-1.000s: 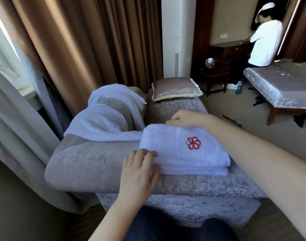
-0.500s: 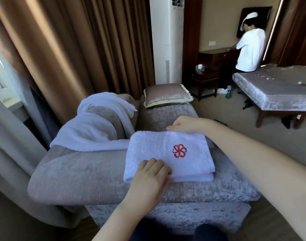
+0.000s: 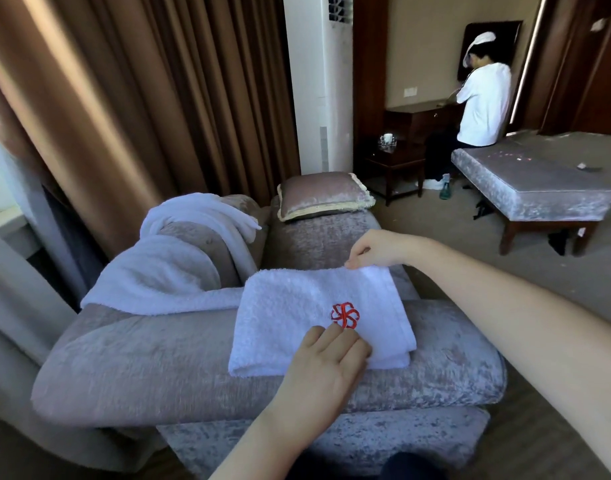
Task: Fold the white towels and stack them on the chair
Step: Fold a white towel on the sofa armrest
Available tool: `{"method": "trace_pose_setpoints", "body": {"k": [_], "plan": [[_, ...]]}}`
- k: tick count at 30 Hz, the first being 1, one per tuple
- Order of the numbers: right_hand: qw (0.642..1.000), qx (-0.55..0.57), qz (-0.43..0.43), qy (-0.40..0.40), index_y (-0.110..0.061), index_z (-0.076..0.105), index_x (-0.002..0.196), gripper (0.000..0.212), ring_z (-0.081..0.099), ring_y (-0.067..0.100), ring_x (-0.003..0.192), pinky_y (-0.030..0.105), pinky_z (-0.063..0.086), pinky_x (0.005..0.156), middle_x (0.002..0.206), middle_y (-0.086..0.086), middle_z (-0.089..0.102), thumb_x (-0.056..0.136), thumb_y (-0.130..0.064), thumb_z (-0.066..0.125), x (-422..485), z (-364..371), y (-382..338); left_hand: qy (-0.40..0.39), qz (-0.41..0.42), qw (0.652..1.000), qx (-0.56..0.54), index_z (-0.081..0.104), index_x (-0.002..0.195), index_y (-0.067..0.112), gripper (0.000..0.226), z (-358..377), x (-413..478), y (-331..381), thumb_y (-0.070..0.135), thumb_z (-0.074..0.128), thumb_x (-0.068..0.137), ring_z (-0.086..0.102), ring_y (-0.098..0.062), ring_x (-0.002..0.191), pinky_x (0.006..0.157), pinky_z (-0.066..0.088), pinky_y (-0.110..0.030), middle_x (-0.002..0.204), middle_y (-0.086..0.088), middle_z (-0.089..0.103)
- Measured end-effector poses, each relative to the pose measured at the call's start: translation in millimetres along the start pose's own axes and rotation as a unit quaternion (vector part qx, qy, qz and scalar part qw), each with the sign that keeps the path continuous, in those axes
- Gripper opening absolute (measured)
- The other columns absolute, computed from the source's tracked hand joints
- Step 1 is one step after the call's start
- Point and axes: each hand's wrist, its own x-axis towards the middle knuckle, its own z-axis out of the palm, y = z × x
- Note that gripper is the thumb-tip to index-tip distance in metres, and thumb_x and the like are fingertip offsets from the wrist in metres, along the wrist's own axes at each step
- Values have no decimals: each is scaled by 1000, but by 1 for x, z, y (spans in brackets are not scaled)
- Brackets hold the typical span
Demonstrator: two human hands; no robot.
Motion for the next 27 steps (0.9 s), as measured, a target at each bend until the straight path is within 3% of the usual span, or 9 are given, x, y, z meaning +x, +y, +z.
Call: {"method": "trace_pose_setpoints", "body": {"k": [3, 6, 9, 12, 14, 16, 19, 23, 27], "plan": [[1000, 1, -4, 4, -12, 61, 69, 36, 39, 11, 53, 28, 34, 55, 59, -4, 46, 92, -40, 62, 1, 14, 6, -18, -8, 1000, 19, 57, 90, 19, 25, 8, -1, -1, 9, 73, 74, 48, -19, 72, 64, 32, -30, 84, 4, 54], [999, -6, 7, 38, -15, 49, 61, 45, 36, 10, 53, 26, 32, 55, 57, -5, 40, 93, -46, 58, -2, 24, 13, -20, -23, 999, 29, 53, 102, 20, 23, 11, 3, 0, 25, 63, 81, 50, -20, 73, 63, 37, -31, 88, 3, 55], [996, -13, 6, 83, -18, 32, 52, 56, 30, 13, 49, 29, 27, 54, 50, -5, 28, 94, -47, 55, -3, 24, 21, -34, -1, 999, 43, 54, 104, 21, 34, 15, 11, 4, 11, 60, 72, 49, -19, 72, 62, 39, -30, 87, 2, 55], [991, -27, 9, 134, -16, 32, 54, 54, 33, 17, 51, 28, 25, 52, 51, -1, 31, 96, -42, 54, -2, 36, 27, -68, 22, 997, -15, 59, 101, 20, 33, 16, 14, 9, 7, 63, 71, 51, -19, 74, 62, 44, -30, 89, 3, 56], [983, -53, 20, 173, -15, 37, 60, 48, 40, 19, 55, 29, 26, 51, 57, 1, 39, 99, -40, 50, -6, 41, 25, -58, -17, 994, -96, 59, 106, 23, 19, -1, 17, 2, 30, 58, 89, 54, -15, 85, 73, 46, -30, 97, 7, 59], [959, -83, 24, 270, -13, 50, 74, 36, 51, 23, 67, 33, 36, 55, 74, 3, 53, 102, -35, 43, -17, 39, 16, -19, -126, 976, -175, 61, 112, 23, 32, -26, 21, -21, 45, 48, 93, 55, -8, 97, 87, 40, -20, 104, 9, 64], [921, -46, -24, 385, -12, 60, 95, 42, 55, 25, 87, 39, 46, 72, 99, 2, 60, 101, -38, 28, -43, 58, -6, -9, -197, 977, -79, 66, 120, 11, 52, -44, 26, -66, 44, 33, 96, 55, -16, 114, 100, 34, -19, 120, -1, 66], [925, -126, -30, 356, -13, 66, 109, 65, 57, 25, 110, 40, 43, 95, 113, 3, 66, 90, -49, 15, -59, 110, -21, -219, -213, 952, 14, 40, 147, 18, 85, -14, 23, -80, 58, -1, 84, 29, -23, 144, 118, 17, -42, 154, -1, 37], [957, -92, 6, 277, -16, 44, 143, 54, 28, 16, 143, 30, 17, 117, 150, -3, 42, 103, -43, 21, -52, 114, -9, -184, -254, 949, 40, 46, 144, 17, 74, 3, 5, -92, 56, 10, 92, 37, -26, 141, 116, 26, -46, 149, -7, 44]]}}
